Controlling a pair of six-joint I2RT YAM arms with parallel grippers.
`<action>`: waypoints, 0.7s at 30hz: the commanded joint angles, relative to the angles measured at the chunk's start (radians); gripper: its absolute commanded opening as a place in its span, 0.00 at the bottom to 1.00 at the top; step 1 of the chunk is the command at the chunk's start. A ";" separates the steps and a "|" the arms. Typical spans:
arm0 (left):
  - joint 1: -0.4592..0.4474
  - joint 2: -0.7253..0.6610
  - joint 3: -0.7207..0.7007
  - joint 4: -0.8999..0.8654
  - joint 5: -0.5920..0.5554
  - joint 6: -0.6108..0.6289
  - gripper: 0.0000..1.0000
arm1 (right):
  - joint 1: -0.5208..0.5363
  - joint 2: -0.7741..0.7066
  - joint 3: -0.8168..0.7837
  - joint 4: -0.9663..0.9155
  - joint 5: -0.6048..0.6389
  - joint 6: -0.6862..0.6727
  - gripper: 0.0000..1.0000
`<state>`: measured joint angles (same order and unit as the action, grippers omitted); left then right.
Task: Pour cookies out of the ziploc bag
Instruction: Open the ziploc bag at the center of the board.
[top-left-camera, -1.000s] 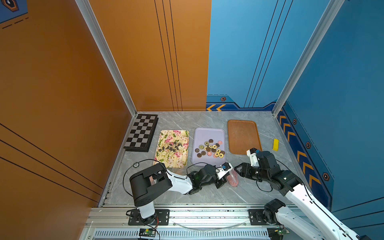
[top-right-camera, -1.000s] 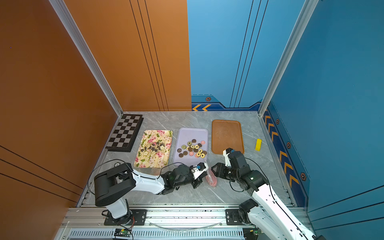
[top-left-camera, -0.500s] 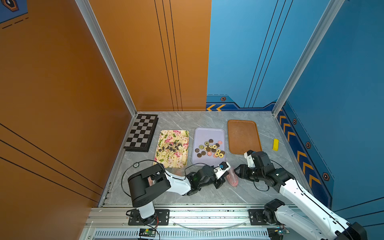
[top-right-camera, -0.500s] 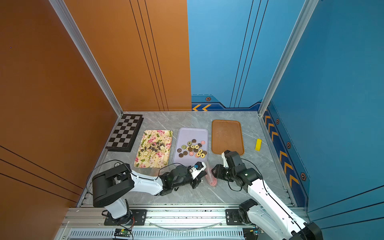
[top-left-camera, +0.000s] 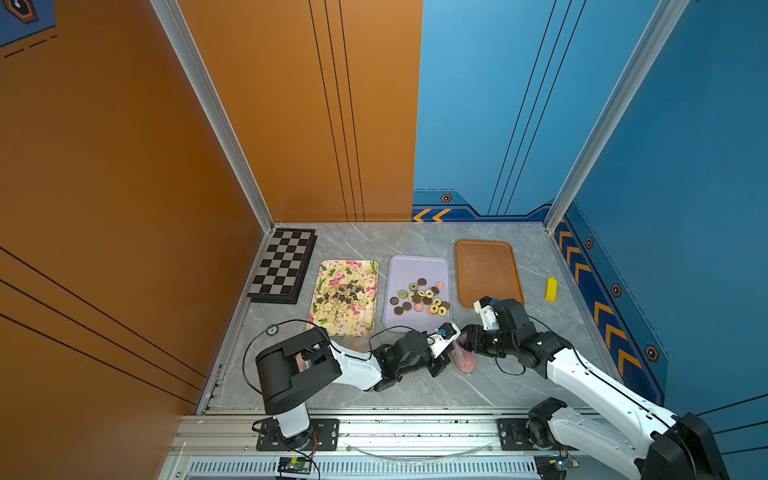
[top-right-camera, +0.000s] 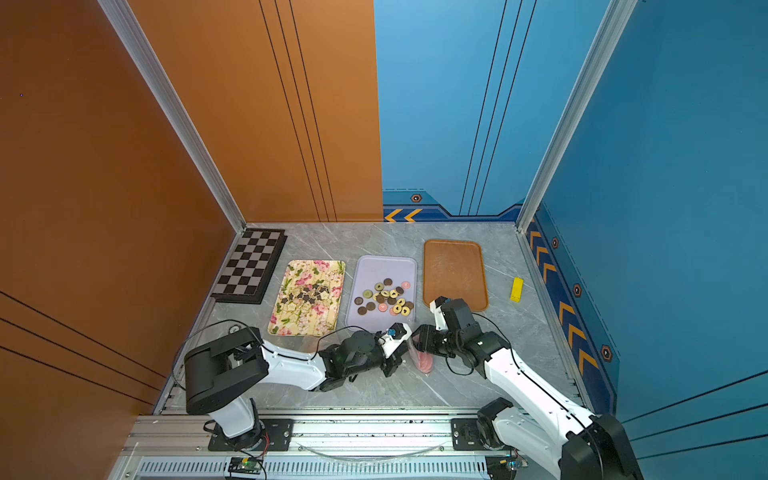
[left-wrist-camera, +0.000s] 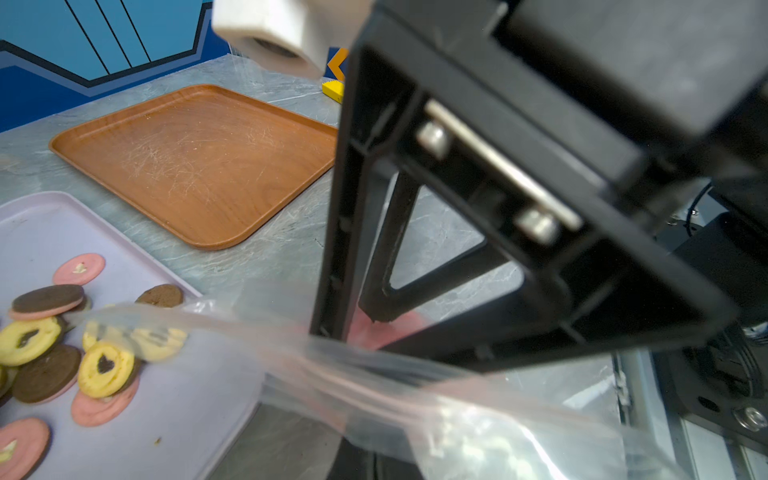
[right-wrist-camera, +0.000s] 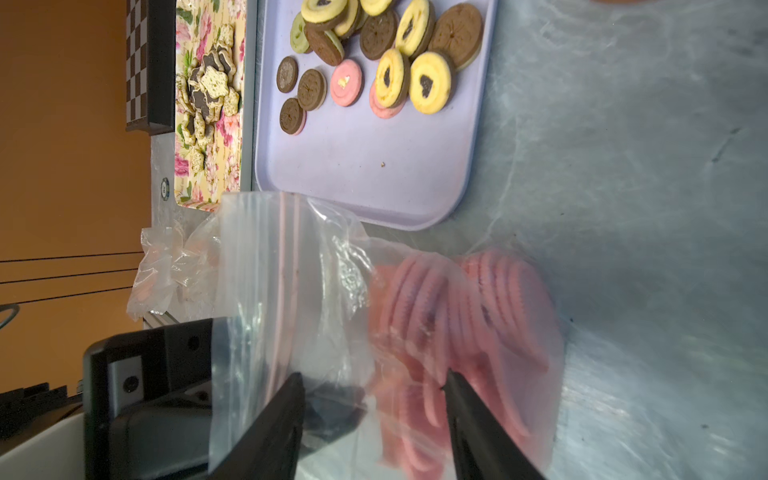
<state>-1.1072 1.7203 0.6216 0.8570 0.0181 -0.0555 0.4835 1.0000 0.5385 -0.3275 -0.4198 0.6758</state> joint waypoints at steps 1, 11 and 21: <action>-0.003 0.007 0.018 0.030 -0.027 -0.022 0.00 | 0.016 0.012 -0.015 0.047 -0.028 0.012 0.47; -0.015 0.024 0.027 0.030 -0.057 -0.019 0.00 | 0.036 -0.001 -0.024 0.043 -0.059 0.028 0.14; -0.017 -0.007 -0.010 0.028 -0.108 -0.019 0.00 | 0.003 -0.127 -0.034 -0.101 0.046 0.029 0.00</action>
<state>-1.1198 1.7370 0.6228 0.8593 -0.0345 -0.0620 0.5026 0.9115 0.5156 -0.3363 -0.4149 0.7071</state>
